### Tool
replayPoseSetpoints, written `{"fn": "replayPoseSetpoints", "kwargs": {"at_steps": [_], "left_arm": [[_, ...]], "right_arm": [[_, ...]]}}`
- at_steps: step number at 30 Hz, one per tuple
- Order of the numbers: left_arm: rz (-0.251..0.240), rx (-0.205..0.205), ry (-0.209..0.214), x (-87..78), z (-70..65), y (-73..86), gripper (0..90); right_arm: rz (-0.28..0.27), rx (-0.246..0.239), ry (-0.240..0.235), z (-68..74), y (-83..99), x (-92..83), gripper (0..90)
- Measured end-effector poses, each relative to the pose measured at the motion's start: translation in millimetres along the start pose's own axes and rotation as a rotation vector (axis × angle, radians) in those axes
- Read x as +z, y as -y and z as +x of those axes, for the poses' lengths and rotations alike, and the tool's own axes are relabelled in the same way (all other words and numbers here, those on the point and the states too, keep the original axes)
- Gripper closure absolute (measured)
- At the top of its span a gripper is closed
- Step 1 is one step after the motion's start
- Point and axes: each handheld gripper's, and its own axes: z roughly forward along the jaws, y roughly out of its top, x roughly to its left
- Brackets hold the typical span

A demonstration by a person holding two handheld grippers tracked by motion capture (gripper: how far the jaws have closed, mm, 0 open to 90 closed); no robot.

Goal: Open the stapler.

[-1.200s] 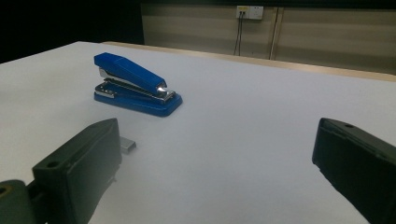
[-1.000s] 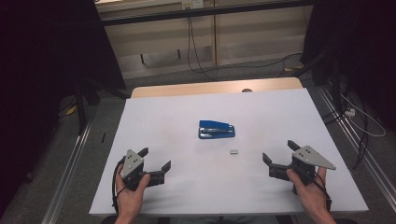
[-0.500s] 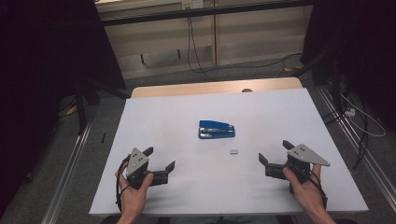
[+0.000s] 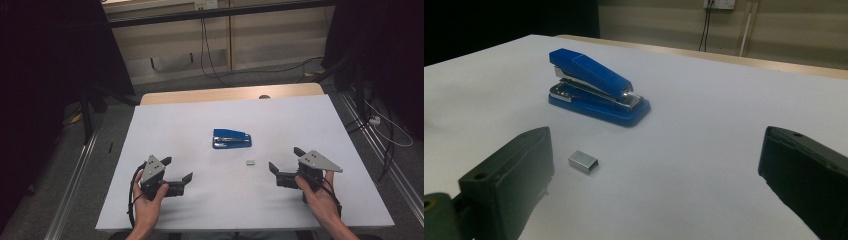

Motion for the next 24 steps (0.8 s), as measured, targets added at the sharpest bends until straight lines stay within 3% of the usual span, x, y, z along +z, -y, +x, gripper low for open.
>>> {"fn": "replayPoseSetpoints", "kwargs": {"at_steps": [4, 7, 11, 15, 22, 24], "left_arm": [[-0.01, -0.006, 0.006, 2.4, 0.7, -0.6, 7.8], [-0.028, 0.001, 0.022, 3.9, 1.1, -2.7, 7.7], [-0.037, -0.02, 0.024, 5.9, 2.0, -5.4, 5.6], [-0.046, -0.008, -0.022, 9.5, 2.1, -7.7, 4.9], [-0.065, -0.022, 0.022, 23.2, 3.0, -15.5, 3.9], [-0.061, -0.004, 0.026, 28.3, 1.5, -18.7, 3.9]], "right_arm": [[-0.009, 0.019, -0.029, 1.9, -2.5, 3.9, 1.2], [-0.005, 0.005, -0.043, 4.6, -4.9, 10.8, 1.3], [-0.007, -0.018, -0.058, 7.4, -8.1, 18.6, 1.3], [-0.01, -0.042, -0.043, 9.0, -10.9, 25.9, 2.3], [-0.004, -0.036, -0.056, 11.2, -14.3, 33.4, 2.7], [-0.005, -0.043, -0.066, 12.5, -15.2, 36.3, 4.3]]}}
